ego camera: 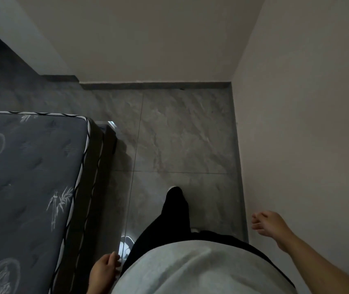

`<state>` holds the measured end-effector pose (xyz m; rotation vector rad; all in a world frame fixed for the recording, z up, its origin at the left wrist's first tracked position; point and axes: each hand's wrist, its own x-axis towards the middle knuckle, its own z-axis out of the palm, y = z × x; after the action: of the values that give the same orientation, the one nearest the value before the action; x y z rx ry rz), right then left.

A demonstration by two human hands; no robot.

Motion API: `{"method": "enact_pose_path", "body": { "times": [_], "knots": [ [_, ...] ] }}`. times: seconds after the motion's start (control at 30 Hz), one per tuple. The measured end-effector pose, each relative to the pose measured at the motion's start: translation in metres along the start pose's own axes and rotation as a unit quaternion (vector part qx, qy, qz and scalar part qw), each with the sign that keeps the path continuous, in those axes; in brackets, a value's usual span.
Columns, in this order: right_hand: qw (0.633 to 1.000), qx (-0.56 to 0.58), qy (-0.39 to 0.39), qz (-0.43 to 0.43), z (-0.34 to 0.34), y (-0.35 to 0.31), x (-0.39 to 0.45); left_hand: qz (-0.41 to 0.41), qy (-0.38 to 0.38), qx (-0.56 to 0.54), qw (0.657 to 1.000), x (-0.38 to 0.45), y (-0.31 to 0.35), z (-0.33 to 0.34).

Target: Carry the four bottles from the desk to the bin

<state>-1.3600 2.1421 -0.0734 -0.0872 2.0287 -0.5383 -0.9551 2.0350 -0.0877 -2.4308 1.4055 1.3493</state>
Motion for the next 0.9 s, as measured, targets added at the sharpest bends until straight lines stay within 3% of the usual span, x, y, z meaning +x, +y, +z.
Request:
{"method": "enact_pose_path", "body": {
  "times": [0.27,0.5,0.6,0.73,0.9],
  "knots": [
    [0.999,-0.018,-0.006,0.050,-0.002,-0.076,0.047,-0.013,-0.040,-0.060,0.997,0.085,0.125,-0.022],
    [0.989,-0.147,0.003,0.033,-0.020,-0.152,0.096,0.037,-0.018,-0.041,0.998,0.151,0.255,-0.036],
    [0.981,-0.188,-0.014,0.036,-0.029,-0.207,0.129,0.036,-0.006,-0.044,0.998,0.173,0.302,-0.032],
    [0.994,-0.102,-0.010,0.047,-0.044,-0.296,0.173,-0.004,-0.008,-0.071,0.997,0.192,0.342,-0.023],
    [0.990,-0.138,-0.024,-0.024,-0.047,-0.422,0.218,-0.084,0.000,-0.119,0.989,0.200,0.373,-0.021]
  ]
}}
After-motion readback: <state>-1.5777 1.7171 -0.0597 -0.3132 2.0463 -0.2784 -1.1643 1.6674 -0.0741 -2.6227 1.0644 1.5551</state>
